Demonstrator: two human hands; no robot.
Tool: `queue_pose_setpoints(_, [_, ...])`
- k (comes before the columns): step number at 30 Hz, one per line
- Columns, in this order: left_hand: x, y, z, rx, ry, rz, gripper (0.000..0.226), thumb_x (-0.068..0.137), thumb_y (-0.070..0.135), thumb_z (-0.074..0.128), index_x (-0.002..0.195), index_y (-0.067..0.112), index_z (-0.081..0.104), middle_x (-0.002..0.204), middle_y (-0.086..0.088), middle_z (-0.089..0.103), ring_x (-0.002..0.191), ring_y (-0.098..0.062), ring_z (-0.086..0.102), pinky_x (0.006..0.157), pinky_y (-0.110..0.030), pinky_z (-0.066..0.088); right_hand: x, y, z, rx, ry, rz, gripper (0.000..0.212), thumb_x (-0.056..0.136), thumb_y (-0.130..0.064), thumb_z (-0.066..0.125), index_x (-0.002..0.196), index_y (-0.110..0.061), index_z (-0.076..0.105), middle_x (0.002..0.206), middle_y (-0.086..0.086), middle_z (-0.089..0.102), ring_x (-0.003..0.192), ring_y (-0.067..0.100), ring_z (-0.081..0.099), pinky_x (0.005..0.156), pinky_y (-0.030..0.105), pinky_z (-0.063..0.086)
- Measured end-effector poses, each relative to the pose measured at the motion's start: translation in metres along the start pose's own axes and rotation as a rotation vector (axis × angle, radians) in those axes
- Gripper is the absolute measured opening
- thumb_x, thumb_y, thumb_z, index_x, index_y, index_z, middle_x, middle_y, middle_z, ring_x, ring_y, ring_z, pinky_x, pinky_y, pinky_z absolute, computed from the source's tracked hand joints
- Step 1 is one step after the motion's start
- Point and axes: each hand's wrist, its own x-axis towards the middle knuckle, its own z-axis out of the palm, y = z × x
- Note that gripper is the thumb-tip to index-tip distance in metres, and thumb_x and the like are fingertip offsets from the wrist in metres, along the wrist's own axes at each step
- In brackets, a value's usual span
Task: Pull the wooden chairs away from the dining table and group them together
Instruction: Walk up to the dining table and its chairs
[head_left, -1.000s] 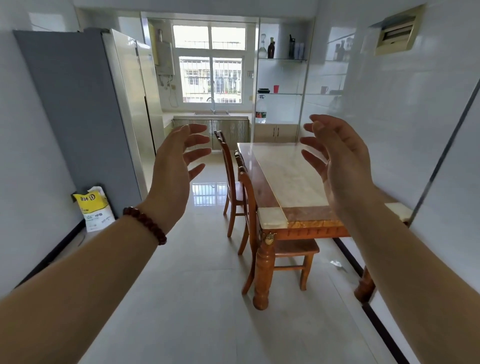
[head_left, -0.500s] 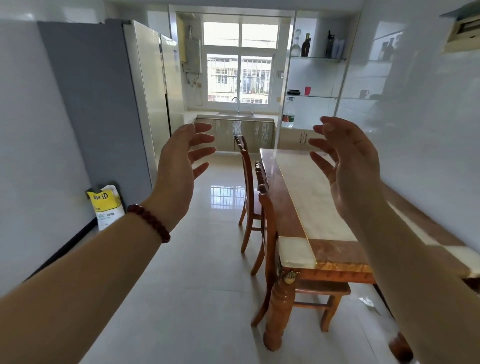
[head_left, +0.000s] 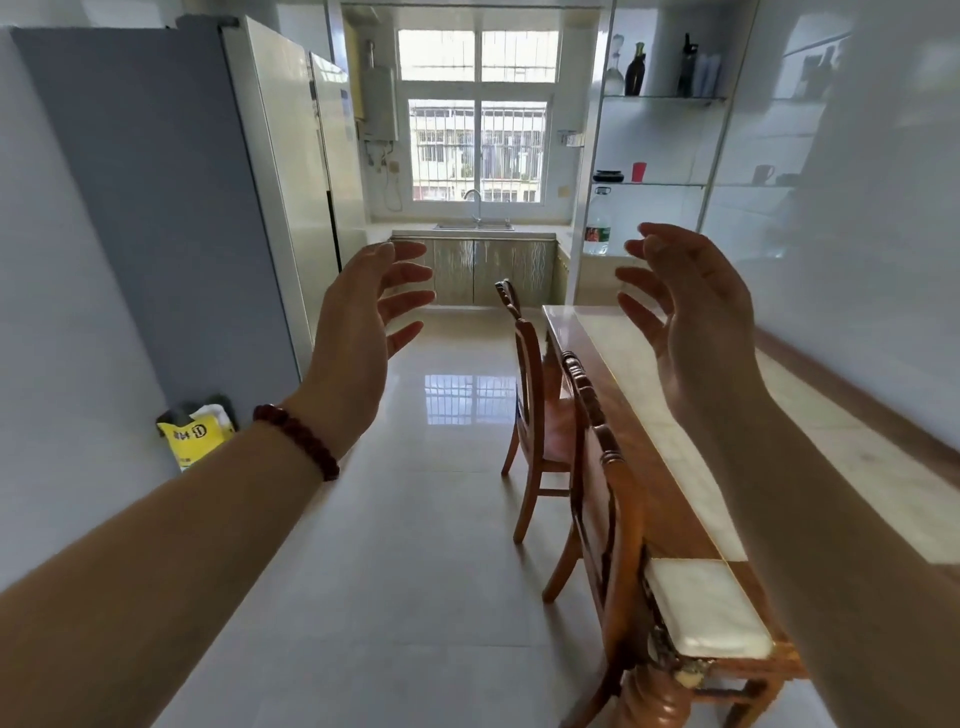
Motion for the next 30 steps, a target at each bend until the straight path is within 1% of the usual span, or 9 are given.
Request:
queue_pose_setpoints(4, [0.050,-0.019,-0.026,0.010,0.001,-0.006,0.030,0.095,0.032,0.034,0.087,0.028,0.063,0.089,0.008,0.063,0.087,-0.010,0.061,0.079,-0.029,0.044,0.037,0.041,0.035,-0.028,-0.037,-0.006,0.011,0.090,-0.020,0.060,0.087,-0.028,0.068,0.091,-0.008,0.067,0.089,0.009,0.066,0.087,0.028,0.051])
queue_pose_setpoints(8, [0.102,-0.039,-0.051,0.010,-0.001,-0.001,0.029,0.095,0.032,0.035,0.088,0.028,0.063,0.088,0.008,0.063,0.086,-0.010,0.061,0.079,-0.029,0.044,0.077,0.084,0.065,-0.026,-0.046,0.003,0.013,0.089,-0.022,0.062,0.083,-0.031,0.069,0.086,-0.012,0.070,0.091,0.011,0.068,0.094,0.034,0.051])
queue_pose_setpoints(13, [0.178,-0.074,-0.062,0.001,-0.035,-0.001,0.027,0.094,0.032,0.037,0.087,0.028,0.063,0.087,0.009,0.063,0.084,-0.009,0.061,0.082,-0.031,0.046,0.134,0.136,0.084,-0.031,-0.009,0.000,0.011,0.087,-0.024,0.063,0.084,-0.032,0.070,0.093,-0.008,0.070,0.095,0.013,0.067,0.094,0.036,0.051])
queue_pose_setpoints(16, [0.230,-0.100,-0.055,-0.008,-0.072,-0.005,0.028,0.095,0.032,0.036,0.088,0.028,0.064,0.087,0.010,0.064,0.084,-0.009,0.063,0.080,-0.029,0.047,0.174,0.167,0.086,-0.028,0.022,-0.012,0.010,0.088,-0.021,0.063,0.087,-0.029,0.070,0.097,-0.005,0.069,0.096,0.013,0.067,0.090,0.032,0.052])
queue_pose_setpoints(19, [0.286,-0.126,-0.043,-0.031,-0.106,-0.011,0.028,0.095,0.033,0.036,0.089,0.027,0.063,0.088,0.010,0.065,0.085,-0.009,0.063,0.077,-0.027,0.046,0.219,0.193,0.088,-0.026,0.065,-0.026,0.013,0.088,-0.018,0.061,0.086,-0.028,0.069,0.094,-0.007,0.068,0.091,0.010,0.067,0.087,0.029,0.052])
queue_pose_setpoints(23, [0.350,-0.156,-0.023,-0.072,-0.179,-0.022,0.026,0.094,0.032,0.038,0.087,0.028,0.063,0.088,0.010,0.064,0.086,-0.010,0.062,0.080,-0.029,0.046,0.273,0.218,0.084,-0.059,0.125,-0.048,0.016,0.089,-0.016,0.060,0.084,-0.029,0.069,0.091,-0.010,0.069,0.089,0.008,0.066,0.084,0.028,0.050])
queue_pose_setpoints(26, [0.395,-0.177,-0.005,-0.094,-0.231,-0.038,0.027,0.095,0.031,0.038,0.087,0.028,0.063,0.089,0.009,0.065,0.086,-0.009,0.062,0.081,-0.029,0.046,0.307,0.234,0.077,-0.097,0.180,-0.056,0.016,0.089,-0.016,0.060,0.083,-0.029,0.068,0.089,-0.011,0.069,0.088,0.008,0.066,0.085,0.028,0.049])
queue_pose_setpoints(30, [0.444,-0.202,0.025,-0.141,-0.324,-0.053,0.027,0.095,0.029,0.039,0.085,0.026,0.064,0.085,0.009,0.066,0.085,-0.009,0.064,0.080,-0.030,0.048,0.340,0.249,0.064,-0.189,0.259,-0.086,0.013,0.090,-0.018,0.058,0.087,-0.028,0.066,0.097,-0.007,0.066,0.095,0.013,0.065,0.088,0.030,0.050])
